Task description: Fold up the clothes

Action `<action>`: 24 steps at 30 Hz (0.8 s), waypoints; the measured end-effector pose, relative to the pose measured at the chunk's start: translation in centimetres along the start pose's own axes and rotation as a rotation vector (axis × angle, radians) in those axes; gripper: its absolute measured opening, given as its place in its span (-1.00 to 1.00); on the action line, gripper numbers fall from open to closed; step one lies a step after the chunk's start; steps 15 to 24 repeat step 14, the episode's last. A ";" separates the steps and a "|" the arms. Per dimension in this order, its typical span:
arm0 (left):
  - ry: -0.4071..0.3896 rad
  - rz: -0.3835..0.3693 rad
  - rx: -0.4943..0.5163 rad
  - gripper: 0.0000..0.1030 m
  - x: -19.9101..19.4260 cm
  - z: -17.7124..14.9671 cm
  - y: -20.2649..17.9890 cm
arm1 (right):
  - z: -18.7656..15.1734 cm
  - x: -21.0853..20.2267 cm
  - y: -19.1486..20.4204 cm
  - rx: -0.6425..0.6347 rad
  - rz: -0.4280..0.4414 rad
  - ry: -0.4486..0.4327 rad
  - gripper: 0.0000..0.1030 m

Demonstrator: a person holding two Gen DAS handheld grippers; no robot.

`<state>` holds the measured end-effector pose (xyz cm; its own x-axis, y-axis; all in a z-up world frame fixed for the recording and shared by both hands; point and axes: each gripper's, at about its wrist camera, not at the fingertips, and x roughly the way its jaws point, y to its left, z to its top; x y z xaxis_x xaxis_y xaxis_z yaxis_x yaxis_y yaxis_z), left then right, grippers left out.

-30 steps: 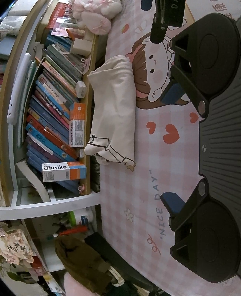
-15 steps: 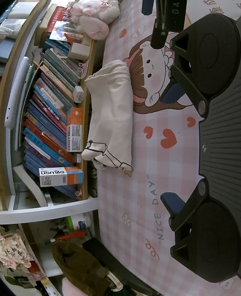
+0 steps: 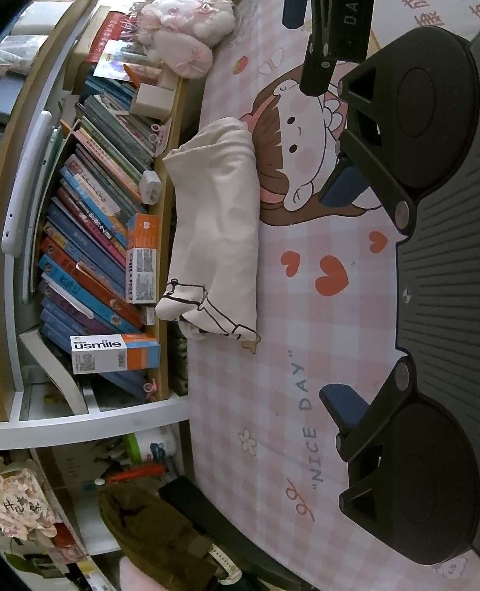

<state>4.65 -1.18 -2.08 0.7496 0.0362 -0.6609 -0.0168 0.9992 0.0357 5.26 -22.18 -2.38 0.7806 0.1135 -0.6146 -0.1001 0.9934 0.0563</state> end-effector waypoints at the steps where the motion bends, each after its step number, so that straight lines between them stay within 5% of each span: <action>1: 0.000 0.004 0.001 0.99 0.1 0.0 0.0 | 0.0 0.0 0.0 0.000 0.000 0.001 0.89; 24: -0.009 -0.016 0.011 0.99 0.4 0.0 -0.3 | -0.2 0.7 0.1 0.006 -0.005 0.014 0.89</action>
